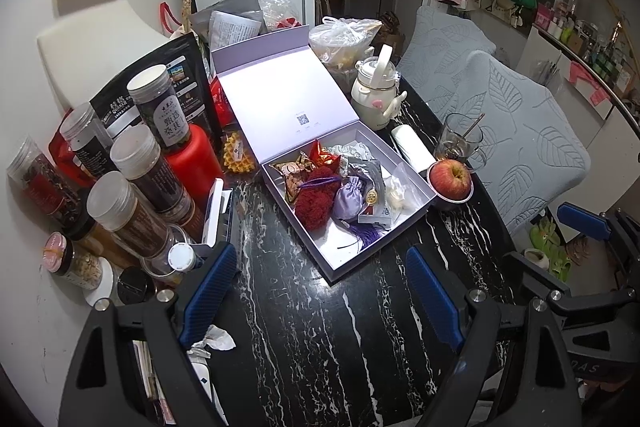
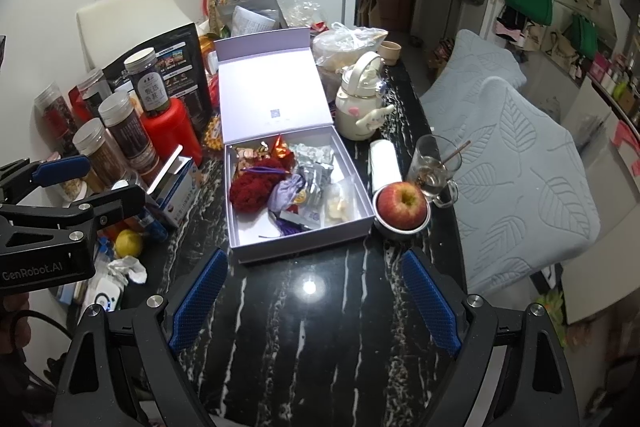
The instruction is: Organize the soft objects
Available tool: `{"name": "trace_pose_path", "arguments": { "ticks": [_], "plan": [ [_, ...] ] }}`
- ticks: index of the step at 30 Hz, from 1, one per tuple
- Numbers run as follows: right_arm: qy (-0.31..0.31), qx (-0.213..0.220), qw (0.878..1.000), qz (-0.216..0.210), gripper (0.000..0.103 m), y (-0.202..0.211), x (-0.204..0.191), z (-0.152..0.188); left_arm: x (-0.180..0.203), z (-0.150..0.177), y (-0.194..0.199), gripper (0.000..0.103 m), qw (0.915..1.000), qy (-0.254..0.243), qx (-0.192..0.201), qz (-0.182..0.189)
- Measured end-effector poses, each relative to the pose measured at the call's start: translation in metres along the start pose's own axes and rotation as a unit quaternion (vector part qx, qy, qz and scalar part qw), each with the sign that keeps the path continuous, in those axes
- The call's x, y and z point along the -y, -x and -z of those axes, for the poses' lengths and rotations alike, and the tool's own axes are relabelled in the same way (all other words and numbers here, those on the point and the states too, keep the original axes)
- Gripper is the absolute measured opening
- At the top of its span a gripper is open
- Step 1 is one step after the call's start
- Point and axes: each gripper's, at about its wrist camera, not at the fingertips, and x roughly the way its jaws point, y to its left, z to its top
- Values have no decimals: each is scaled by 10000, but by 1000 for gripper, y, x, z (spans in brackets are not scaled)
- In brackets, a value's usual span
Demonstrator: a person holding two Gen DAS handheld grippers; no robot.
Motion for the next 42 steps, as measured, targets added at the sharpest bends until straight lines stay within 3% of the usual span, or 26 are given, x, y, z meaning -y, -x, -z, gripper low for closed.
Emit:
{"name": "trace_pose_path", "arguments": {
  "ticks": [42],
  "plan": [
    [-122,-66,9996,232,90,11,-6,11,0,8,-2,87,9990,-252,-139,341]
  ]
}}
